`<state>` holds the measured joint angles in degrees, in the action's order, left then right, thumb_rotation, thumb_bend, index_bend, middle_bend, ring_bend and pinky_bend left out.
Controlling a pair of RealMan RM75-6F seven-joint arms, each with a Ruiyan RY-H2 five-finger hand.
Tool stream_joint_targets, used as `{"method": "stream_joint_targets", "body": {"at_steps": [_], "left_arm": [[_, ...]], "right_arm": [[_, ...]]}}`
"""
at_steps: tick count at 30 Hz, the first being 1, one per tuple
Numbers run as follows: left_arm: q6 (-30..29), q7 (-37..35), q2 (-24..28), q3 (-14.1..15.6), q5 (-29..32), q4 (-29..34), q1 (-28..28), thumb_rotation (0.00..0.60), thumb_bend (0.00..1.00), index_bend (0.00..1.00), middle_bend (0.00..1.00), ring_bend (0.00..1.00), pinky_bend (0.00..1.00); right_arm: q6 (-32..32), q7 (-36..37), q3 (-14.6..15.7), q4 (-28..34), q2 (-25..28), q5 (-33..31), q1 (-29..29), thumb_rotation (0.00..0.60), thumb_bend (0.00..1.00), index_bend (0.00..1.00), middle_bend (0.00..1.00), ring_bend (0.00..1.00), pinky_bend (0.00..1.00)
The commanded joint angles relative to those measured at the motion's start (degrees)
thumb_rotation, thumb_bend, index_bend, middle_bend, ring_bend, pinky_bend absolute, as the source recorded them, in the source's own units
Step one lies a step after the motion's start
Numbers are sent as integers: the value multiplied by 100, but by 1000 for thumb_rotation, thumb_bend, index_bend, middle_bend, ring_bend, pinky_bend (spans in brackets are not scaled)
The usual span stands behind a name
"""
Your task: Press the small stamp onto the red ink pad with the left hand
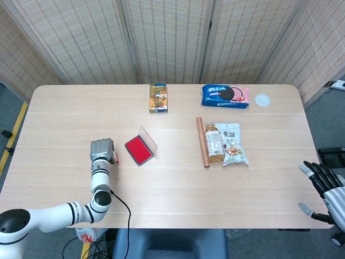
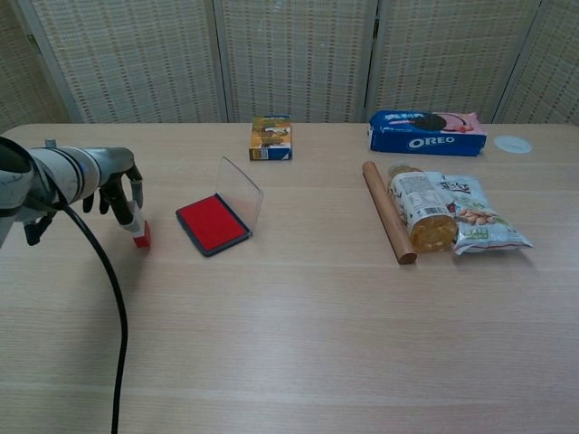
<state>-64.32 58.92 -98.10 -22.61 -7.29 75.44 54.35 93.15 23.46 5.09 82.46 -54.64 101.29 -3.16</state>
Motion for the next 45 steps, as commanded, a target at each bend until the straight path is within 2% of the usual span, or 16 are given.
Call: {"method": "stream_joint_targets", "body": {"at_steps": [1,6,14,29,45], "left_arm": [[-60,-174,141,41,-210,200,-80,600,403,665,999,660,677],[-122,-681,258,57,-767,427,-202,600,472,780,1000,768,748],[-145,-907,239,161,-1133,615,-171,600,528,804,1000,800,774],[-90,28,-136,-55,-220,150,647,600,528,807,1000,804,778],[320,516,-674,-130,213,-746,1211,600,527,808,1000,805,779]], "right_arm": [[-63,-39,-3,22,-7,-19,-23,600,259,0,0,0,0],[-251,-127,-11,89,-20,-65,-95,600,259,0,0,0,0],[-368,-246,-29,183,-24,-133,-126,600,259,0,0,0,0],[-396,-66,-55,134,8,-195,-139,600,259,0,0,0,0],[-300,206,-84,14,36,-230,-108,600,258,0,0,0,0]]}}
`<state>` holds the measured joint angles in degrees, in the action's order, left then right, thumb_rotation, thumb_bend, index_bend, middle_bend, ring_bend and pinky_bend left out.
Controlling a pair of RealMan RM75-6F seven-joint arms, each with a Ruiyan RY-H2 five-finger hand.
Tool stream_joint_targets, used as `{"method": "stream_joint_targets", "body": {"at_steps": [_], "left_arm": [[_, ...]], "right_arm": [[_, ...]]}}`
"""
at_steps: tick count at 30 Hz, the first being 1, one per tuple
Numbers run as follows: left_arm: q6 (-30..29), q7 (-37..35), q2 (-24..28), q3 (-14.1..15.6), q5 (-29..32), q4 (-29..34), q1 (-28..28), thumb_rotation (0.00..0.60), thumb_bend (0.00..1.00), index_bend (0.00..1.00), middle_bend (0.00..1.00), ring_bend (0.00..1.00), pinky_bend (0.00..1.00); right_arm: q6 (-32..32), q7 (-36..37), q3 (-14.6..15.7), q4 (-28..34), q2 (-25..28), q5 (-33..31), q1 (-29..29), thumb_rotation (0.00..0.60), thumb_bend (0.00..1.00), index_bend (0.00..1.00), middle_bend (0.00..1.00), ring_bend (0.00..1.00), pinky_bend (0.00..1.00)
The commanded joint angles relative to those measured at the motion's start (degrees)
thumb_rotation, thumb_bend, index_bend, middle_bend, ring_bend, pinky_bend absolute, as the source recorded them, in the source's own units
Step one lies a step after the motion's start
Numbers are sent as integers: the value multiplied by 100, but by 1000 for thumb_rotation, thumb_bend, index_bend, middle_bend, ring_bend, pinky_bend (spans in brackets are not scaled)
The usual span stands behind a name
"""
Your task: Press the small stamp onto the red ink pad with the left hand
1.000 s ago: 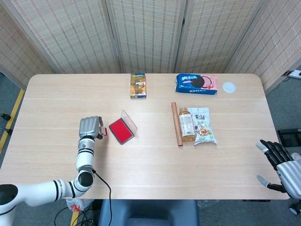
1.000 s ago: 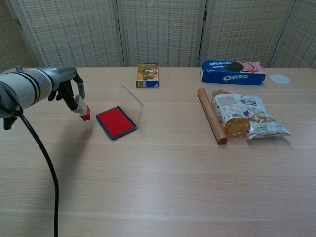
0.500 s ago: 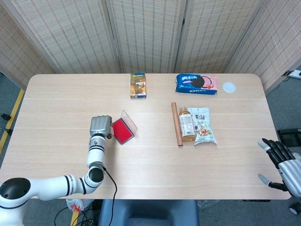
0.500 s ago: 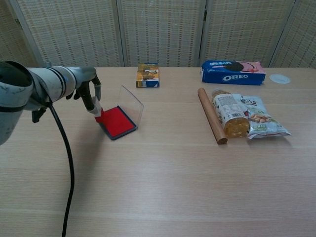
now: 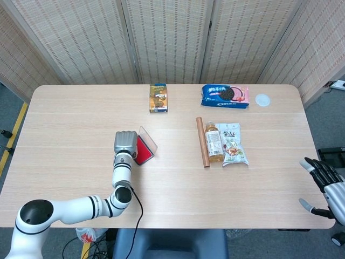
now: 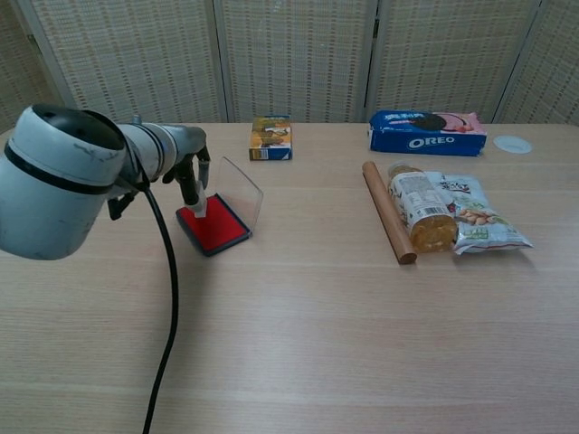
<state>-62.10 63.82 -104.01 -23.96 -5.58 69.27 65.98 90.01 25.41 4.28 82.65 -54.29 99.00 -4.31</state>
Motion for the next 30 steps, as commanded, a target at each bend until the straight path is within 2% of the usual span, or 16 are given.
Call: {"method": "stream_joint_targets", "body": {"at_steps": [1,10,21,26,30], "left_arm": [[152,38,-125,8,72,-213,65,600,527,808,1000,805,779],[430,38,-299,5,164,-632,113,600,528,808,1000,805,779],[510,-19,-368,18,150,-741,81,600,528,808,1000,805,779],[254,28,-213,10,87,-335,67,600,527,807,1000,805,779],[-82,223,212,-35,267,541,-9,600,522,798,1000,802,779]], "right_arm": [[33,21,-6,-13,4,-4,16,600,258,0,0,0,0],[87,105,-25,-66,4,-21,40,600,259,0,0,0,0],[125,105,-35,-77,-1,-19,64,600,258,0,0,0,0],[155,104,-34,-91,-6,-3,78,600,259,0,0,0,0],[130,77,-14,-85,-12,39,66,600,258,0,0,0,0]]}}
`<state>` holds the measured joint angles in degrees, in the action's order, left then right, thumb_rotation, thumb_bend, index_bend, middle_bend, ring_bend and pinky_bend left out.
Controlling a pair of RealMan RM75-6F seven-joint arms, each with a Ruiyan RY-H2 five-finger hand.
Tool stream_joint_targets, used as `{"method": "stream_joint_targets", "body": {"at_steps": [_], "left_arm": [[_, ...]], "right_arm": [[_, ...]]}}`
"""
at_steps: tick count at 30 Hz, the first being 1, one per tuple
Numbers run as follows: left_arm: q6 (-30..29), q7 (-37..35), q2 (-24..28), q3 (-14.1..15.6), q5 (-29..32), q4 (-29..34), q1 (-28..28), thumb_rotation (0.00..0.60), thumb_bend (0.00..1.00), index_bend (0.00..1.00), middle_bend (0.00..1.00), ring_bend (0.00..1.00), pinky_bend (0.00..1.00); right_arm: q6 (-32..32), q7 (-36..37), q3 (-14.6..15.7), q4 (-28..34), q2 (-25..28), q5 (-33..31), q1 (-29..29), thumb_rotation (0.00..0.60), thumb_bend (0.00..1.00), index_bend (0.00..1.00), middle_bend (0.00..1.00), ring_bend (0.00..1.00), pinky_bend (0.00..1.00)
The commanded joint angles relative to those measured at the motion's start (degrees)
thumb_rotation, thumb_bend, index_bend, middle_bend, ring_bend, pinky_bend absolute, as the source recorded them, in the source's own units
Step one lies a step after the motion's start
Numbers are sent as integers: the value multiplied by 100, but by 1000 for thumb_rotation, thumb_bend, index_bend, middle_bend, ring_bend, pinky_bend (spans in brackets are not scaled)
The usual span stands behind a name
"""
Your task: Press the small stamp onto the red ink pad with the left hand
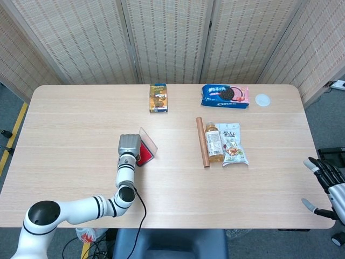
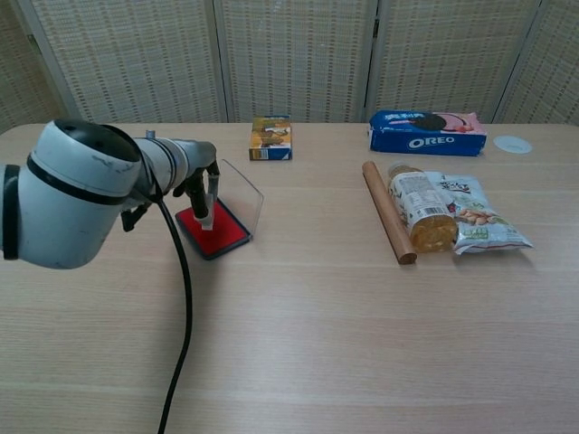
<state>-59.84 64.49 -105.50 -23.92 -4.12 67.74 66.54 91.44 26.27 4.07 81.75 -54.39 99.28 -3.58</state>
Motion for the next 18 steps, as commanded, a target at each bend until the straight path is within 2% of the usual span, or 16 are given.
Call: {"method": "stream_joint_targets", "body": {"at_steps": [1,6,10,18], "left_arm": [[-442,157,505,-52,116,991,-102,600,522,796,1000,801,779],[-839,-23,1032,-47,-10,1986,-318,600,521,794,1000,800,779],[-946,-292,1356,-8,-106,2457,-532,600,521,794,1000,800,779],[-545,-999,1806,216,-267,2721,-1008,600,521,776,1000,799,779]], "right_arm": [[-23,-17,11,16,-4,19,-11,600,259,0,0,0,0],[-25,-130,3,65,-23,16,-6,600,259,0,0,0,0],[-80,-237,-4,105,-41,-11,-17,600,258,0,0,0,0],[-283,-520,8,243,-88,11,-103,600,258,0,0,0,0]]}}
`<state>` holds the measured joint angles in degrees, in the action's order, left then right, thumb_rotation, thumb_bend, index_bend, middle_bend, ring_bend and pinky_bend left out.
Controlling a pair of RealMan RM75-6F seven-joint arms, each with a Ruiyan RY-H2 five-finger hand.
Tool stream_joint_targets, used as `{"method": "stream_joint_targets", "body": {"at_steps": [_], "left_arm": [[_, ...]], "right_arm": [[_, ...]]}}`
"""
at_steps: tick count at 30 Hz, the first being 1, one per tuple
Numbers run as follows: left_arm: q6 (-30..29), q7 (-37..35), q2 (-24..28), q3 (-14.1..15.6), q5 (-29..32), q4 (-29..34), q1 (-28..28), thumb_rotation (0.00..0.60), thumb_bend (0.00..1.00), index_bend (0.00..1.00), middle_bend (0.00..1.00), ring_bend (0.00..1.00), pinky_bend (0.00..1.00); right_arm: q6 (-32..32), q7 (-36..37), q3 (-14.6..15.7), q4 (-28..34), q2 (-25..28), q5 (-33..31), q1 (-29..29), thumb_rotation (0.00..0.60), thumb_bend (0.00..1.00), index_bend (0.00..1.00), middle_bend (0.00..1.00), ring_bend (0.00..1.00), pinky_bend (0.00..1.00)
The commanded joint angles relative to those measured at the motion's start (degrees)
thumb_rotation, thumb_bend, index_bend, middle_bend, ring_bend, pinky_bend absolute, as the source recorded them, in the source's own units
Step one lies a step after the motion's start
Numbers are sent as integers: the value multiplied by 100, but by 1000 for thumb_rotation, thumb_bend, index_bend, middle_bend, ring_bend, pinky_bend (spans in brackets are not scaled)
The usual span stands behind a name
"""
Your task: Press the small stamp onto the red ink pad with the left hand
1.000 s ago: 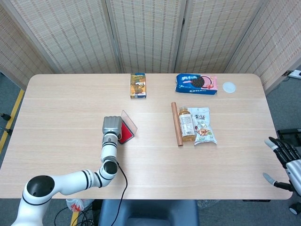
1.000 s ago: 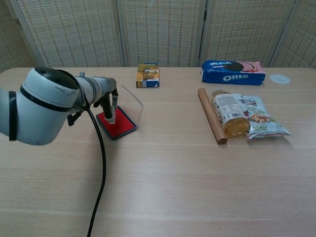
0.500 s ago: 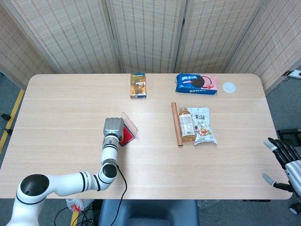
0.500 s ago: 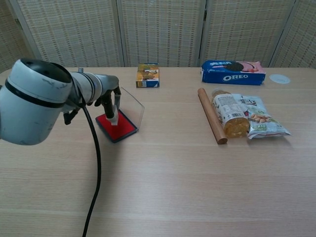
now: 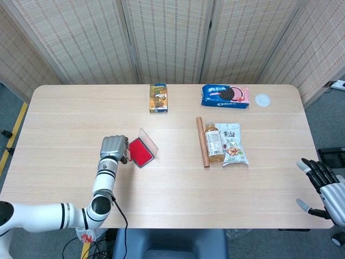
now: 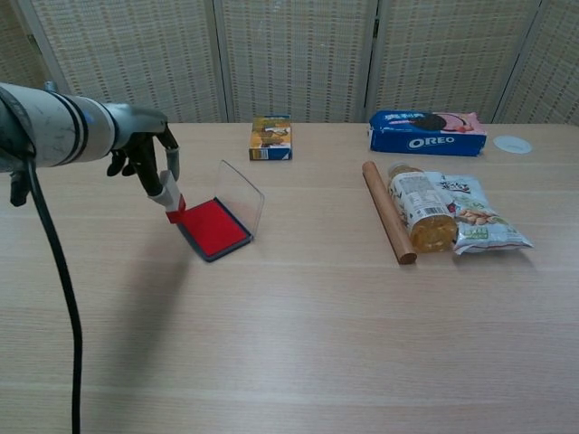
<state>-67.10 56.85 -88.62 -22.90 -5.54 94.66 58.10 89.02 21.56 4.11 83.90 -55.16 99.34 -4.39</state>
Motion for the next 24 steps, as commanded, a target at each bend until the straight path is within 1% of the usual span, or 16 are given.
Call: {"method": "stream_joint_targets", "body": {"at_steps": [1,8,12,15,24], "left_arm": [[267,-338,151,170,-194,-2,-217,600,521,770,1000,799,779],[720,-954,233,476,-653,-256,-481,600,521,755,1000,793,779],[930,-1177,232,634,-891,-447,-537,600,521,698,1000,787,779],[997,-1342,227,758,-1062,-585,-590,600,521,690,1000,784,779],[1330,-1600,121,989,-1109,-990,-600,600,521,667,1000,780,779]], "right_arm": [[-80,-81,8,39,-17,9,-39,600,258,0,0,0,0],[-324,-282,46,113,-64,49,-151,600,258,0,0,0,0],[-501,-406,57,179,-89,18,-221,600,258,0,0,0,0],[-592,-473,68,205,-102,-5,-254,600,258,0,0,0,0],[-697,-544,121,262,-110,46,-313,600,258,0,0,0,0]]}}
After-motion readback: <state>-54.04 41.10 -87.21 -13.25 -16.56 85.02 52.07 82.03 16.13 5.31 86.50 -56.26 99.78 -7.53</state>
